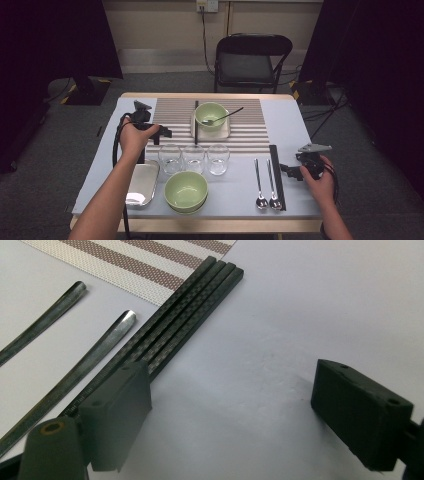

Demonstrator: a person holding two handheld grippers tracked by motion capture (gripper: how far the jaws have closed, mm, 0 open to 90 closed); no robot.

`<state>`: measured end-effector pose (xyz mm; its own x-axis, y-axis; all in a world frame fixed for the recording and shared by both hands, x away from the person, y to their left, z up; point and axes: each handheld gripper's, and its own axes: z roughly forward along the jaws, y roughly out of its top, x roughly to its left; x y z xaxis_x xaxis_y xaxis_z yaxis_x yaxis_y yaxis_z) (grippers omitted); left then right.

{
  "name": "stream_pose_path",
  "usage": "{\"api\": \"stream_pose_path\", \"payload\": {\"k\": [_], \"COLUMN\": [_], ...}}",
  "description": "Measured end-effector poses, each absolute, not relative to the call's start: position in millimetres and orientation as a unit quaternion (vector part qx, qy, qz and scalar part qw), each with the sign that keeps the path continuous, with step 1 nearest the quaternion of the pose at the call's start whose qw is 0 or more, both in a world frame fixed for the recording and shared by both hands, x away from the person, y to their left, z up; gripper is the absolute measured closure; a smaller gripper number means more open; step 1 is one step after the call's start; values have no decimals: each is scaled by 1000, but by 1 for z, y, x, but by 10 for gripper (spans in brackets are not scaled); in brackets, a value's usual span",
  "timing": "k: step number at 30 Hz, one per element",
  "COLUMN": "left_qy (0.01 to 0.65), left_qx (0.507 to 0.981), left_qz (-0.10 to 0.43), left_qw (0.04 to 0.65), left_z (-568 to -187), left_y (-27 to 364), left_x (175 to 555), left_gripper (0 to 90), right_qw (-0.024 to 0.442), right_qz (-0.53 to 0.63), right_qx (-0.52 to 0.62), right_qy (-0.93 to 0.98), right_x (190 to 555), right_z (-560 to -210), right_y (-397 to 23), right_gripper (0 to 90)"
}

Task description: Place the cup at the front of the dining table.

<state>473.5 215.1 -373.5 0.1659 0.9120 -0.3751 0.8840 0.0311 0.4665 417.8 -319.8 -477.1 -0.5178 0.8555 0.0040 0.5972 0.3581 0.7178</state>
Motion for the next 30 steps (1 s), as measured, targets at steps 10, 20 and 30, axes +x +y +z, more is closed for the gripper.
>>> {"api": "stream_pose_path", "payload": {"k": [10,20,30], "left_qy": [640,636,633], "left_qx": [700,704,708], "left_qz": [23,18,21], "left_qw": [316,317,314], "left_z": [-372,-378,-378], "left_y": [214,219,219], "left_x": [470,465,461], "left_gripper": [312,311,302], "right_qw": [190,191,191], "right_qz": [341,340,339], "right_qx": [452,453,454], "right_qy": [802,802,802], "right_x": [418,418,418], "right_z": [-477,-477,-477], "right_y": [-320,-319,-319], "right_gripper": [154,154,154]}}
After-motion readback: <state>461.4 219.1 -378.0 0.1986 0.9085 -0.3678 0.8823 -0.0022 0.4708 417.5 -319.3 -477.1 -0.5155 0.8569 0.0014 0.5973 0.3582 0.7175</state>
